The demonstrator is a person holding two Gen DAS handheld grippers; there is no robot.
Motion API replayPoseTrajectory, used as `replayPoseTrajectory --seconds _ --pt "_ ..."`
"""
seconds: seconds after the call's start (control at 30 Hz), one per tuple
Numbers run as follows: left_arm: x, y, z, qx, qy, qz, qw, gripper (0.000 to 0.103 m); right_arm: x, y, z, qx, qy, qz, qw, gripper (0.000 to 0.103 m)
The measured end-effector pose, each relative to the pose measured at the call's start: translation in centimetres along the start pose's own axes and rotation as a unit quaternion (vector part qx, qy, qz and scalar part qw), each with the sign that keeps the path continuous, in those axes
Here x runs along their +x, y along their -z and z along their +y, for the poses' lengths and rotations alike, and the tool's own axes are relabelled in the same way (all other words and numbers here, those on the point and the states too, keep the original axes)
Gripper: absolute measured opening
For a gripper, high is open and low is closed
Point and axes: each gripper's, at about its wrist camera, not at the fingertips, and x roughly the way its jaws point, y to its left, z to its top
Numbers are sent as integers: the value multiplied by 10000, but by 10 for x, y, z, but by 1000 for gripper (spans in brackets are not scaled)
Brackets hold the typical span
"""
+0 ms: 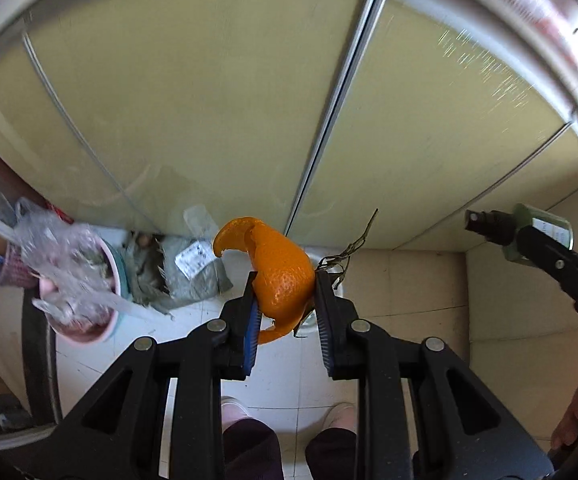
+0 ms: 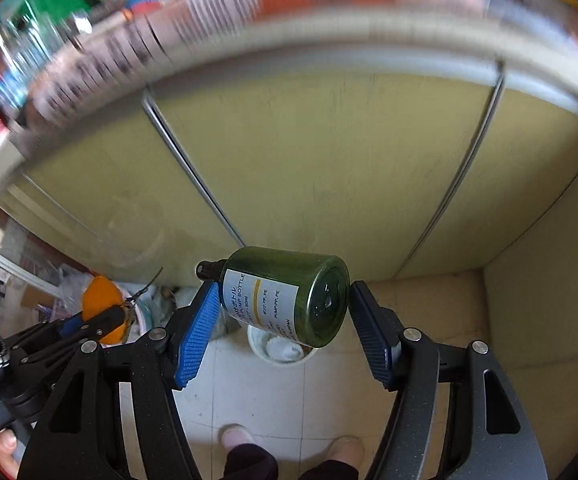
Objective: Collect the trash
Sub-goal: 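Carry the orange peel and green bottle down toward the white bucket, then open the left gripper over the bucket while the right gripper releases the bottle into it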
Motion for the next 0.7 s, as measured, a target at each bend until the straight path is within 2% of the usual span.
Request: replayPoseTrajectory --seconds 0.2,0.33,0.53,0.6,0.7 --pt "68 25 25 -221 -91 251 9994 25 79 29 -1 90 -126 372 9992 63" --pt "98 37 39 -294 -226 376 9986 25 120 37 12 -7 -269 566 9980 63" --pt "131 46 44 -312 -276 531 9977 25 150 38 25 -133 -511 764 9957 63" --pt "138 46 42 -293 -244 594 9975 25 155 36 22 -74 -613 801 9949 70" --pt "146 43 35 -279 -157 685 9971 25 154 36 9 -15 -591 797 9951 70"
